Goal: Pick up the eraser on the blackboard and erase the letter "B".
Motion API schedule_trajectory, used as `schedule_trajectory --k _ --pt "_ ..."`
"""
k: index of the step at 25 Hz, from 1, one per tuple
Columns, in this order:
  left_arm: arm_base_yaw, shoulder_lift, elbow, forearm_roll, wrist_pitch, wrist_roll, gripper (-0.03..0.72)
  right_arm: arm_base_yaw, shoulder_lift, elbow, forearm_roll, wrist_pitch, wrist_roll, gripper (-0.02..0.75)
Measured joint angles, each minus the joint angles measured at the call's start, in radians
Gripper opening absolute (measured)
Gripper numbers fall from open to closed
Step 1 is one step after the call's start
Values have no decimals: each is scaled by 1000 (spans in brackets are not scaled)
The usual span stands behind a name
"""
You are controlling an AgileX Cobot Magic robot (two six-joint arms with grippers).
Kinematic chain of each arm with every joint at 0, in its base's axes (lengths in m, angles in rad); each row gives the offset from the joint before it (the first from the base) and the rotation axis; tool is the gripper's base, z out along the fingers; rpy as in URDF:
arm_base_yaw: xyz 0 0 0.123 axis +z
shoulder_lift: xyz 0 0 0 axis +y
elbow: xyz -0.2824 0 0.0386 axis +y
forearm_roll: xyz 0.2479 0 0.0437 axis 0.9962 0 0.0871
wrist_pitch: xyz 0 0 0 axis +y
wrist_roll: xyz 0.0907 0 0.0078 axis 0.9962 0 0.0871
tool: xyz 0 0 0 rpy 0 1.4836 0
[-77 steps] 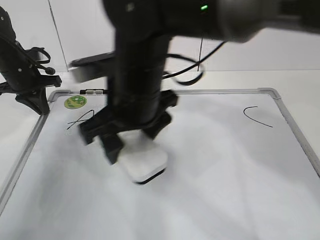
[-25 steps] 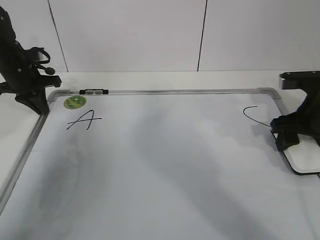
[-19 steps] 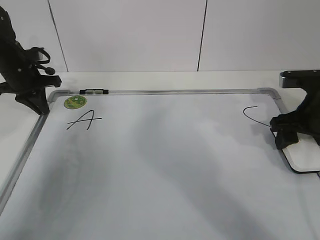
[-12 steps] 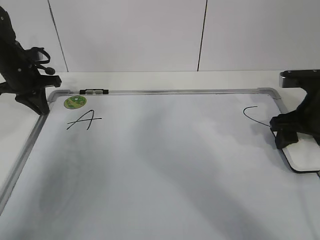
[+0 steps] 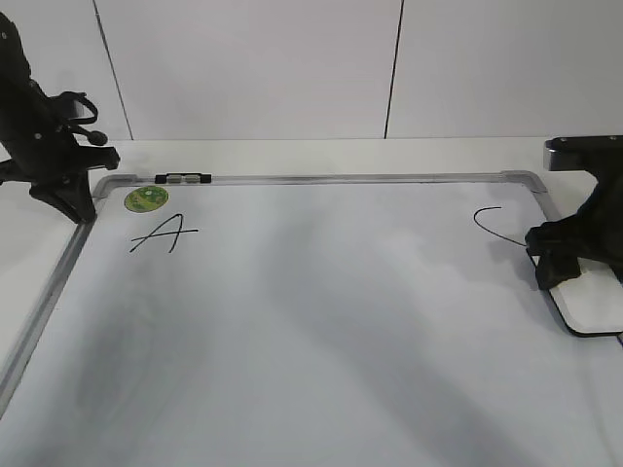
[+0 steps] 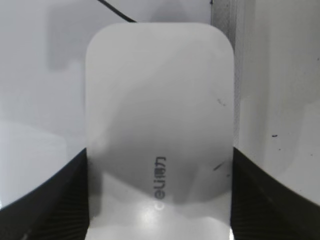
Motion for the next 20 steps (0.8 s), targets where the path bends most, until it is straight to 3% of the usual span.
schedule_trajectory --k 14,20 --pt "0 0 0 0 1 0 22 0 0 0 0 0 0 555" --pt "0 0 0 0 1 0 22 0 0 0 0 0 0 600"
